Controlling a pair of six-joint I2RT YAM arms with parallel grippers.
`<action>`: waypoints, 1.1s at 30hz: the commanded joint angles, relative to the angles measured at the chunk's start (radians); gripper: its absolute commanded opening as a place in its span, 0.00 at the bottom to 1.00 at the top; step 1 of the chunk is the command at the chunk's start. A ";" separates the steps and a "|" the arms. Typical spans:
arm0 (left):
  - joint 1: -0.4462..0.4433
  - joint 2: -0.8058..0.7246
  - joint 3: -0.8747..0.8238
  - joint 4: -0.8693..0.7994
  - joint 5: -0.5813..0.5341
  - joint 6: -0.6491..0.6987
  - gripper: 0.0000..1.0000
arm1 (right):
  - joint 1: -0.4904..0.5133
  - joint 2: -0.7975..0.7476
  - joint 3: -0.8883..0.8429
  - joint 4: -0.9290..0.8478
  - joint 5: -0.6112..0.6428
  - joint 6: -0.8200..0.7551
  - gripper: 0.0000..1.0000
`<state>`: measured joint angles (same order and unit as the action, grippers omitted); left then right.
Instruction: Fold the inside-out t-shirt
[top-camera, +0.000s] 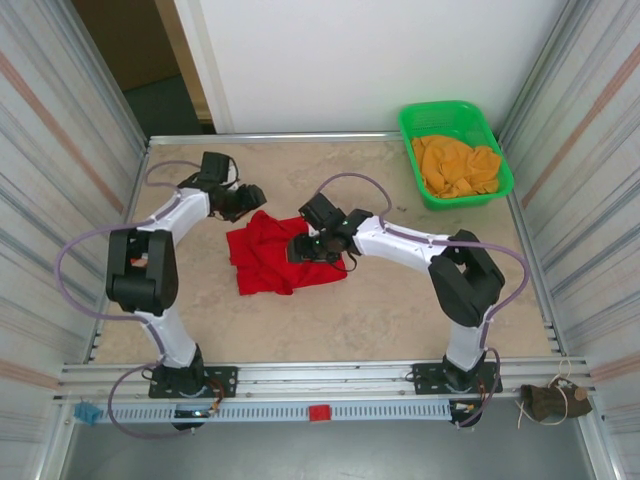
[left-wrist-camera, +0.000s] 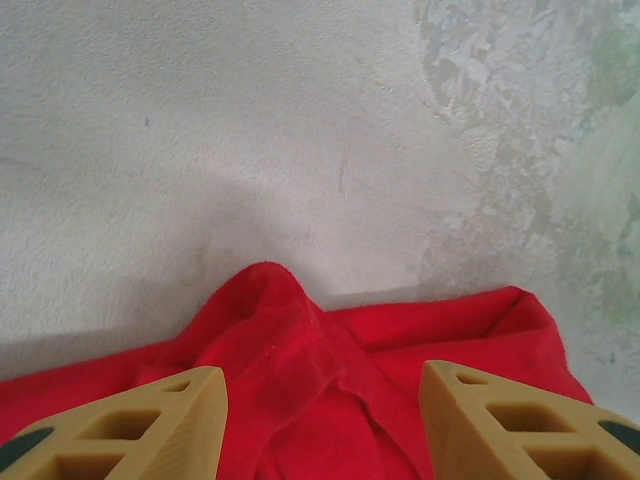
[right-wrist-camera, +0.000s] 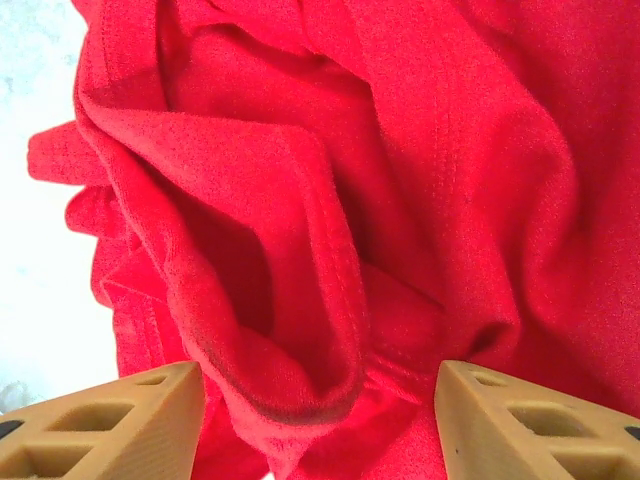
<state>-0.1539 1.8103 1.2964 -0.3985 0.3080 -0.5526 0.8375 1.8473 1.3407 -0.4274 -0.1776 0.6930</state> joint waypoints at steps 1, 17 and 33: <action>-0.004 0.037 0.058 -0.065 -0.048 0.059 0.54 | 0.005 0.025 0.042 0.011 -0.008 -0.035 0.54; -0.021 0.177 0.150 -0.076 -0.056 0.094 0.52 | 0.060 0.045 0.111 -0.060 0.040 -0.087 0.00; 0.029 0.135 0.100 0.017 -0.022 0.047 0.00 | 0.347 0.202 0.228 0.027 -0.109 -0.035 0.34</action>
<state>-0.1604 1.9846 1.4170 -0.4141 0.2749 -0.4786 1.1568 1.9884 1.5425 -0.4103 -0.2161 0.6342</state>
